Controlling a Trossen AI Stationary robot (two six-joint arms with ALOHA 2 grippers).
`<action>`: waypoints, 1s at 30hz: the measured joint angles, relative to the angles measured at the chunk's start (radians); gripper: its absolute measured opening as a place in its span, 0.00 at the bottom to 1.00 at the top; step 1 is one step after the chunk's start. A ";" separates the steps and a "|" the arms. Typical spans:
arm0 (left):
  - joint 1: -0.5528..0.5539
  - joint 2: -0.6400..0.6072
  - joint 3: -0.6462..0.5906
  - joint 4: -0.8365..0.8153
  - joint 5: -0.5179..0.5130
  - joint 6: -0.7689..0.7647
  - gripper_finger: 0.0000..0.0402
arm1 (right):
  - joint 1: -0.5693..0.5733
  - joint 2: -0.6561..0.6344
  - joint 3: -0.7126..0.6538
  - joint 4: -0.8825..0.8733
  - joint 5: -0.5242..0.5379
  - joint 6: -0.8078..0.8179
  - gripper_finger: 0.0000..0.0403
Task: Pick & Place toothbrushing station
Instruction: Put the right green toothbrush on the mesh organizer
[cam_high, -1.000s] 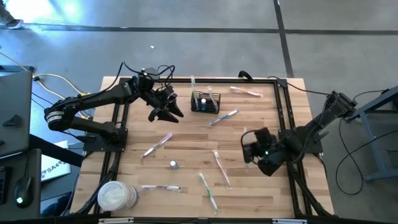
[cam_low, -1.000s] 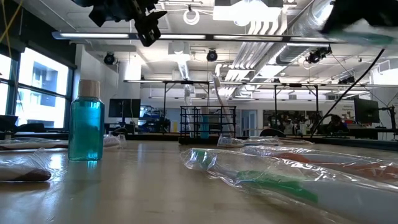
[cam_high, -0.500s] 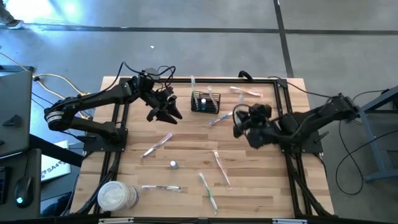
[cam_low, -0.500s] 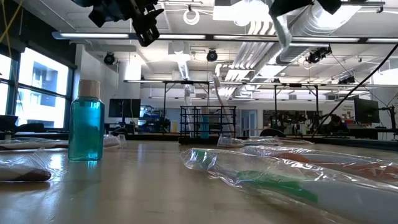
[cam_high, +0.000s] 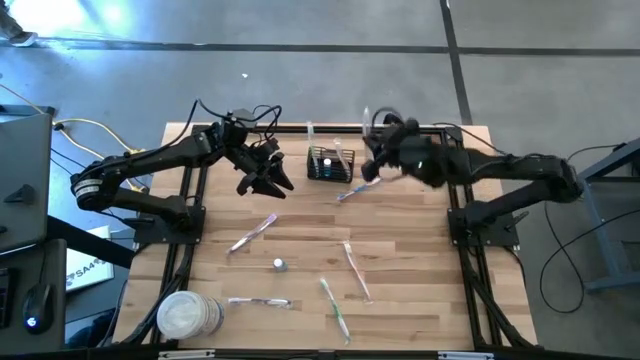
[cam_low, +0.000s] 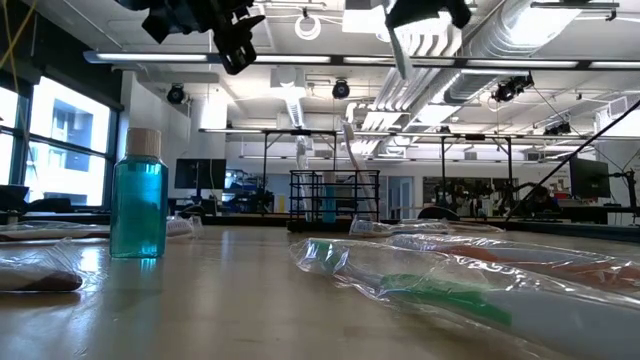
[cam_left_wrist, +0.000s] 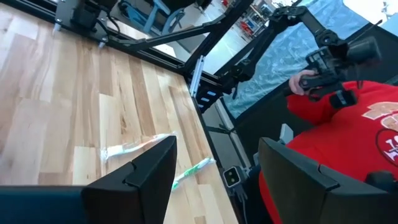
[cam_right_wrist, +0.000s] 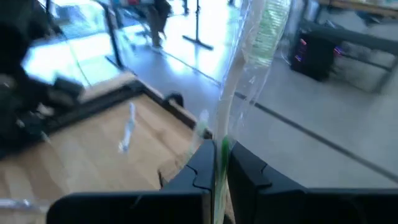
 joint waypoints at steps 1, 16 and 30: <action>0.000 0.000 0.000 0.000 -0.002 0.000 0.56 | -0.035 -0.001 0.000 0.023 -0.038 -0.029 0.03; 0.000 0.000 0.000 0.041 -0.162 -0.005 0.56 | -0.411 0.017 -0.206 0.386 -0.621 -0.169 0.03; 0.001 0.000 0.000 0.199 -0.224 -0.074 0.56 | -0.528 0.099 -0.380 0.764 -0.826 -0.235 0.03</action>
